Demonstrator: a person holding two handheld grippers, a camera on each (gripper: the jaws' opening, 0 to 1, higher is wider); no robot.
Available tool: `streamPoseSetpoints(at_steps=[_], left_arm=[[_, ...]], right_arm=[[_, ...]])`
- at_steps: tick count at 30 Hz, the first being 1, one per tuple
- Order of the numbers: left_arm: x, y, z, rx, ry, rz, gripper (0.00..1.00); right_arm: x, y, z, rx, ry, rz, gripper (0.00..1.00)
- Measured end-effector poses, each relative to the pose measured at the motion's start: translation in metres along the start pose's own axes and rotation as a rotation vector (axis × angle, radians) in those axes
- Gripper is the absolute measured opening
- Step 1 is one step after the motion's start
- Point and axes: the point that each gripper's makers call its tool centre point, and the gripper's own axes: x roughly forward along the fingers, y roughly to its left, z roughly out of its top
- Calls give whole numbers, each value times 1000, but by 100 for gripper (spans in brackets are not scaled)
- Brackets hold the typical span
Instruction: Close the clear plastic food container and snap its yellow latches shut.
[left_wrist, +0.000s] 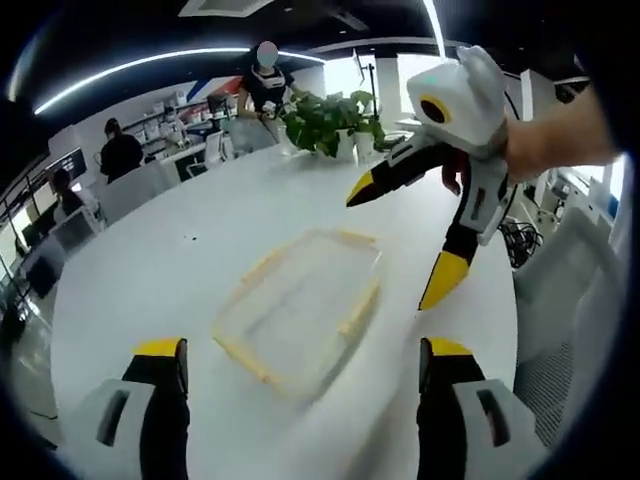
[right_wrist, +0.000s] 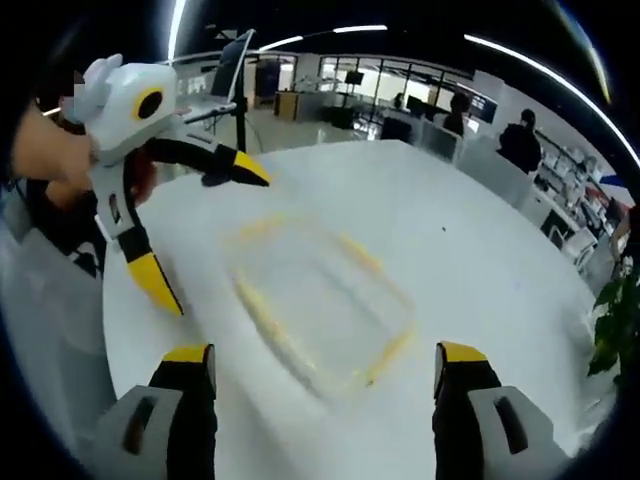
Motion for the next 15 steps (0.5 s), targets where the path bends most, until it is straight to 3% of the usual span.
streamPoseSetpoints(at_steps=[2, 15], left_arm=[[-3, -1, -2, -43, -7, -1, 97], [-22, -16, -12, -47, -5, 13, 96]], right_arm=[[-3, 0, -3, 16, -5, -10, 91], [-25, 11, -15, 28, -34, -41, 90]])
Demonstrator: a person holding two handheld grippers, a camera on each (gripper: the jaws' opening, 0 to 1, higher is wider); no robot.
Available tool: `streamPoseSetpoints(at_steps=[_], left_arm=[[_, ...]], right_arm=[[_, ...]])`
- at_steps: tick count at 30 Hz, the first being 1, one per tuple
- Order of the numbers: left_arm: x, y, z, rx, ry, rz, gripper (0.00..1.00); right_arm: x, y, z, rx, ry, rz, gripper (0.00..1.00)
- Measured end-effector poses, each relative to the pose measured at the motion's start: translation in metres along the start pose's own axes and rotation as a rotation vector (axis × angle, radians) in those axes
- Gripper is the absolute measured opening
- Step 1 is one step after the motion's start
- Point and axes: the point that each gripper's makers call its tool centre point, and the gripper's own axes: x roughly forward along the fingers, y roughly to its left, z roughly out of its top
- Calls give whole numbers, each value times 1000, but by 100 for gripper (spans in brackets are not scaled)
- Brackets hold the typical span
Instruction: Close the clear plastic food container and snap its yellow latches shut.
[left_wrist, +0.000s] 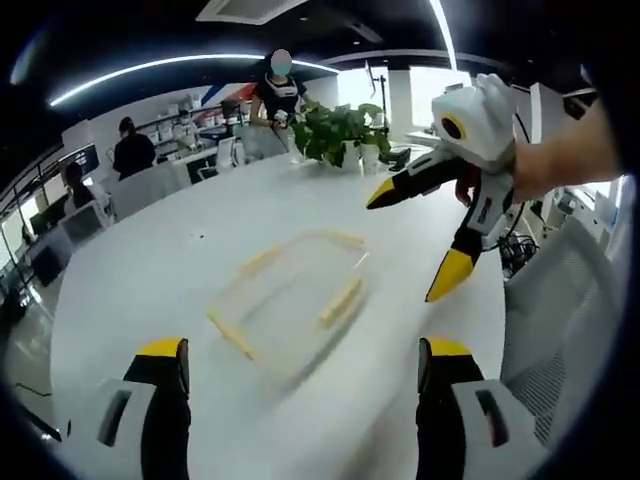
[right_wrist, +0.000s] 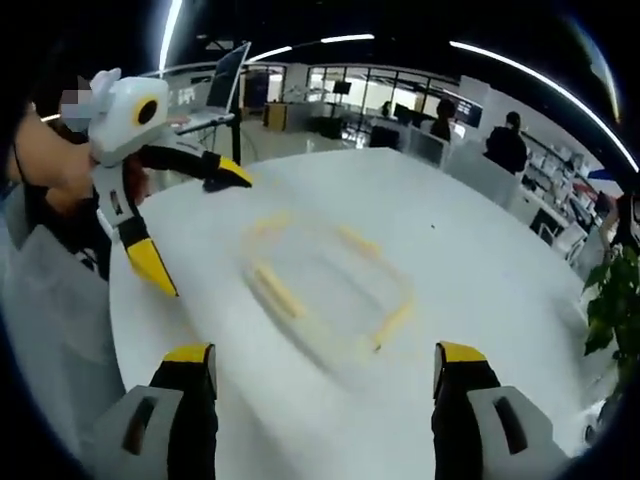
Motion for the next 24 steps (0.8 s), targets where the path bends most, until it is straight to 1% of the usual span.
streamPoseSetpoints(at_steps=[5, 9, 17, 21, 24], left_arm=[[-8, -6, 1, 2, -12, 6, 96], [-15, -10, -6, -14, -6, 13, 96], [-29, -18, -21, -16, 11, 14, 96], [-37, -19, -21, -32, -2, 24, 96], [-42, -21, -25, -35, -2, 32, 96]], right_arm=[[-7, 5, -6, 5, -6, -4, 90], [-15, 10, -11, 0, -7, -6, 90], [-31, 16, -20, 11, -23, -24, 90], [-38, 19, -28, 22, -27, -29, 89], [-43, 22, -33, 29, -30, -36, 89]])
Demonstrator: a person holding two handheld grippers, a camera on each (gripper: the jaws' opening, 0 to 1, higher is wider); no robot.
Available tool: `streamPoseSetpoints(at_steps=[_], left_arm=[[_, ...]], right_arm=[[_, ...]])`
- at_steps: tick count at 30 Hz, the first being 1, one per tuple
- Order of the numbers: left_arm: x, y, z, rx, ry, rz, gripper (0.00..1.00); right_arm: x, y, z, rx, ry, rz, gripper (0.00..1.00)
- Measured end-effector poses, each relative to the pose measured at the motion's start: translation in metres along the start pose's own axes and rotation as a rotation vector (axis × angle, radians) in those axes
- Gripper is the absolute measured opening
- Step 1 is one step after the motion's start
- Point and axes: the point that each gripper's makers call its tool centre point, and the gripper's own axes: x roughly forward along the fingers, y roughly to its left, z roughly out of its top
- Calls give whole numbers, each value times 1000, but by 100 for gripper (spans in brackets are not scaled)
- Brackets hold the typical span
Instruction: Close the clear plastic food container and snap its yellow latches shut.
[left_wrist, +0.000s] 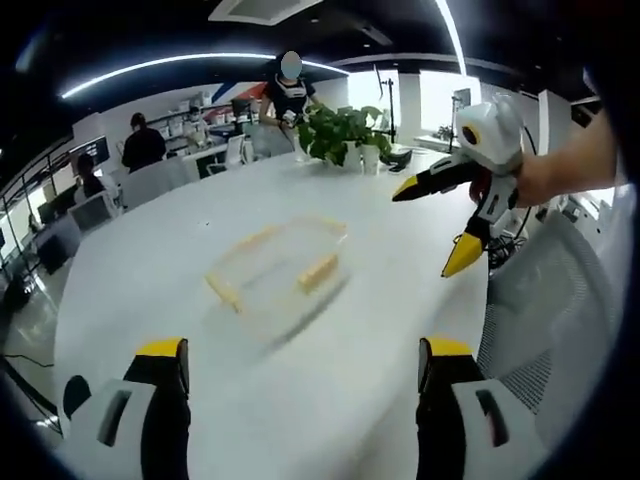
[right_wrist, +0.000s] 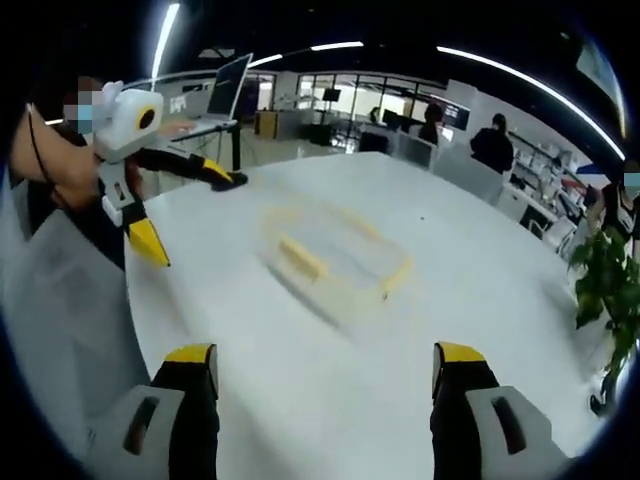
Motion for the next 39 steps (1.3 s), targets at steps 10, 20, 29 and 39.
streamPoseSetpoints(at_steps=[10, 20, 29, 39], left_arm=[[-17, -5, -14, -21, 0, 11, 96], [-27, 0, -24, -46, 7, 33, 96], [-32, 1, -25, -82, -6, 53, 96], [-33, 0, -30, -109, -17, 64, 95]], right_arm=[[-14, 3, -9, 13, -20, -17, 89], [-23, 2, -20, 35, -21, -34, 88], [-26, 1, -18, 32, -29, -39, 88], [-29, 1, -20, 33, -35, -47, 88]])
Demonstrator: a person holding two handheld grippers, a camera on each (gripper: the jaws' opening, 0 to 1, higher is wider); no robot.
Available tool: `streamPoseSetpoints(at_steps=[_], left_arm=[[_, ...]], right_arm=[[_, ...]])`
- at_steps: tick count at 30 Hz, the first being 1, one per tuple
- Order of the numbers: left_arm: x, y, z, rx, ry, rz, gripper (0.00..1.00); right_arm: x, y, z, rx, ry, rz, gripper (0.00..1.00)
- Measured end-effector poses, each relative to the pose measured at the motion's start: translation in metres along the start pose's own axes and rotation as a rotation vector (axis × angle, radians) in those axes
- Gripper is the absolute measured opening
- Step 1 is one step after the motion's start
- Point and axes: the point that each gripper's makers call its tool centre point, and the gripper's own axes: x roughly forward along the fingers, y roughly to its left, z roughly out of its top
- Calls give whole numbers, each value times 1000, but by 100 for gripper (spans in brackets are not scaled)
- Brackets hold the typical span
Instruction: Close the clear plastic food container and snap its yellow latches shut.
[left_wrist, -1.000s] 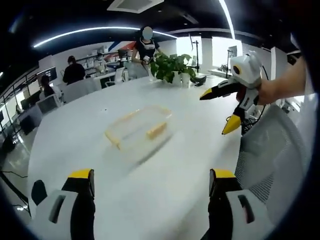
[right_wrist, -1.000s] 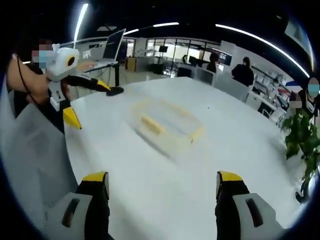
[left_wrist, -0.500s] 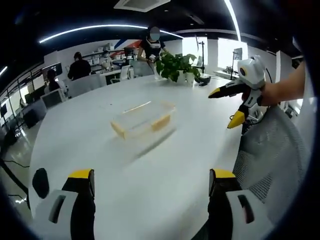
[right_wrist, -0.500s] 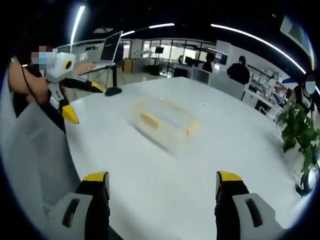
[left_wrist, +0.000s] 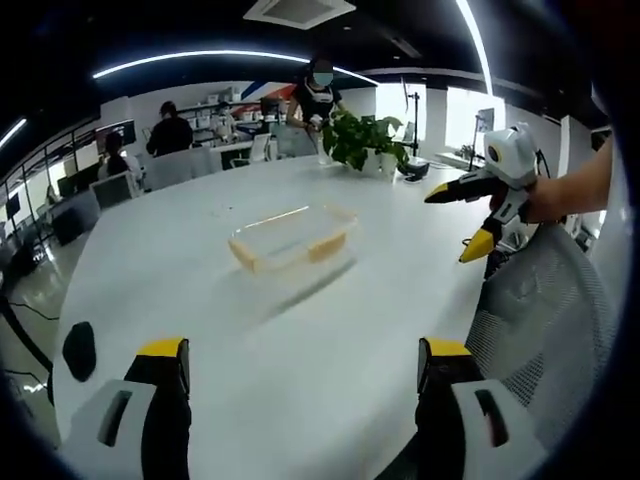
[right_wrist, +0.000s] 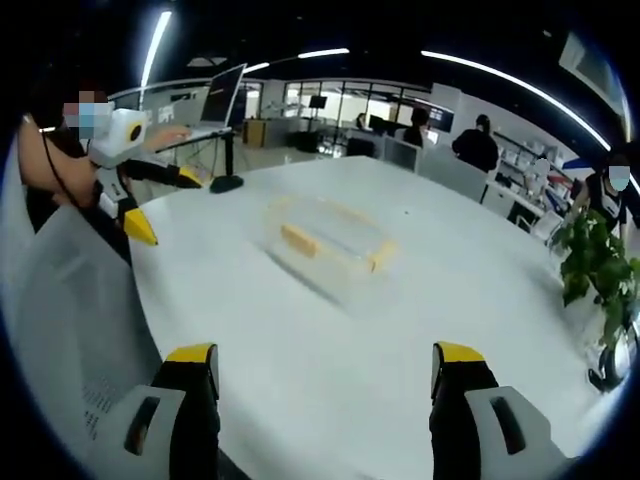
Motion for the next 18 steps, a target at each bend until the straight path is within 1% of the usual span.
streamPoseSetpoints(at_steps=[5, 8, 18], left_arm=[[-1, 0, 0, 3, -6, 5, 96], [-1, -1, -1, 5, 1, 8, 96], [-1, -4, -2, 14, -3, 6, 96]], right_arm=[[-2, -1, -1, 9, -3, -4, 88], [-2, -1, -1, -3, -2, -7, 88], [-3, 1, -4, 6, 2, 2, 88]])
